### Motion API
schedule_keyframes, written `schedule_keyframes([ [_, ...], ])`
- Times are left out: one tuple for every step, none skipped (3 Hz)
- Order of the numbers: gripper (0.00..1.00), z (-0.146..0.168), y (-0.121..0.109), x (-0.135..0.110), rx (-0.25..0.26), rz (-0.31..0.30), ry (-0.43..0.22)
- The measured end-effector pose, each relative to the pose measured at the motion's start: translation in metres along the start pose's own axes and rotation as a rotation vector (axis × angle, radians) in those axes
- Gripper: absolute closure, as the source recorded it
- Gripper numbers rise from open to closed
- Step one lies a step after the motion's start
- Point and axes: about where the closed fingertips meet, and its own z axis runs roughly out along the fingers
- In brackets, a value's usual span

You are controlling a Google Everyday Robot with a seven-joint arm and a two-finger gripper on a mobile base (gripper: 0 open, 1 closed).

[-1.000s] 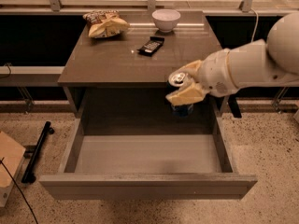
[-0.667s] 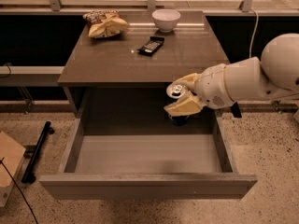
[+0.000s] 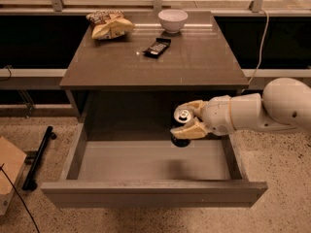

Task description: Place pepsi can into top drawer

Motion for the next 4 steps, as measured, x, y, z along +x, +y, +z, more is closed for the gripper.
schedule_keyframes([
  [1.00, 0.015, -0.003, 0.034, 0.007, 0.026, -0.031],
  [0.75, 0.032, -0.007, 0.072, 0.037, 0.066, -0.032],
  [0.51, 0.039, -0.008, 0.091, 0.063, 0.090, -0.014],
  [0.20, 0.041, -0.007, 0.089, 0.058, 0.087, -0.016],
])
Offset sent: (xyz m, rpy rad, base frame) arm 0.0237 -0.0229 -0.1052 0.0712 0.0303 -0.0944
